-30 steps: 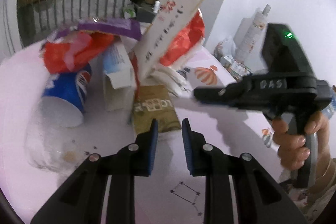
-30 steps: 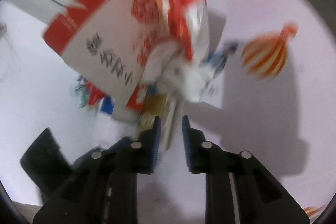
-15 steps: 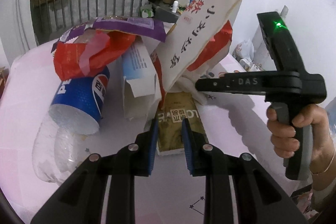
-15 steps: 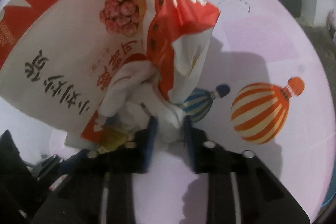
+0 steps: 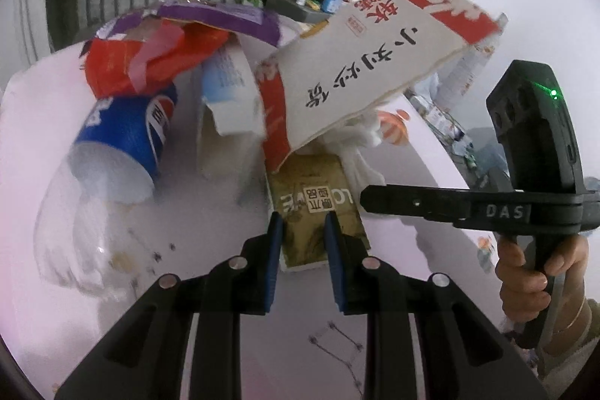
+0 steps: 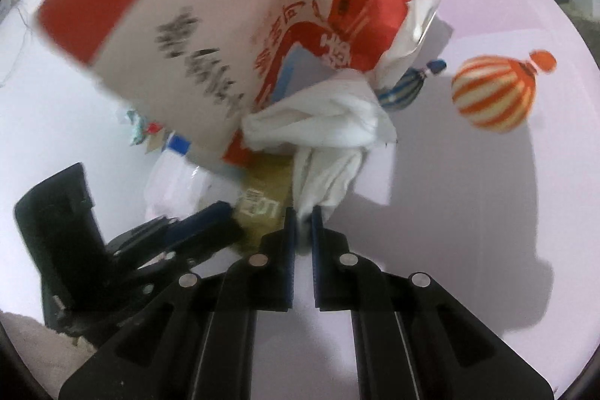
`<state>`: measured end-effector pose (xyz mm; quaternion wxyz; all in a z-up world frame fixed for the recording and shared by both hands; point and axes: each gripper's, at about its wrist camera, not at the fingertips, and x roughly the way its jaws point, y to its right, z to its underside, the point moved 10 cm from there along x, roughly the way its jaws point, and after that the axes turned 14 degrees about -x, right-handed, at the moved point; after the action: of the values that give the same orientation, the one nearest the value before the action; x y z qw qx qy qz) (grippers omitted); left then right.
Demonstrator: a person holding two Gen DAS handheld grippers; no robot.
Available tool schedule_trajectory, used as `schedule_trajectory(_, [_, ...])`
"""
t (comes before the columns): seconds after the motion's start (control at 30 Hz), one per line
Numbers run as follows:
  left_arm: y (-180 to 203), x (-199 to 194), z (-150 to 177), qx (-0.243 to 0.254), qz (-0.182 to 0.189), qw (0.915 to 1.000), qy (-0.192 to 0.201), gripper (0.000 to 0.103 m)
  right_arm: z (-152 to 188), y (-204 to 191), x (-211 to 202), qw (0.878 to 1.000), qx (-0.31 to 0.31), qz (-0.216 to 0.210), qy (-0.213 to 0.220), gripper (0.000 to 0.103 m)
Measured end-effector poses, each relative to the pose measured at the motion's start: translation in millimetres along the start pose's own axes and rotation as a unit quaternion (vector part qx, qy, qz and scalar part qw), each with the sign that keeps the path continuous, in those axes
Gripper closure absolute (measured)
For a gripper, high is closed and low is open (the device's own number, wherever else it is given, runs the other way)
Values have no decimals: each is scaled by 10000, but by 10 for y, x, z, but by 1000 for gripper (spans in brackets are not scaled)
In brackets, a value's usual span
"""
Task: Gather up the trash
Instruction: 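Grasp the gold snack box with the left tool while the right tool grasps the white cloth, then lift the gold box with the left tool while the right tool pulls the white cloth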
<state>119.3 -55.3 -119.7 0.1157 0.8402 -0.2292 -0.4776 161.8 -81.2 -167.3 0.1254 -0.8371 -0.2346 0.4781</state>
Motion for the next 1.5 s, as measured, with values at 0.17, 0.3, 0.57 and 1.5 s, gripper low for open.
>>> schedule_trajectory(0.17, [158, -51, 189, 84, 239, 9994, -243, 80, 353, -79, -136, 9997, 176, -161, 33, 97])
schedule_trajectory(0.3, [288, -121, 374, 159, 459, 9977, -466, 80, 539, -81, -240, 9982, 485, -338, 26, 97])
schedule_trajectory(0.57, [475, -284, 555, 391, 702, 9955, -507, 80, 620, 103, -329, 9958, 892, -223, -26, 93])
schedule_trajectory(1.5, [526, 67, 730, 1524, 133, 9867, -548, 45, 330, 405, -587, 9945, 414, 747, 611, 84])
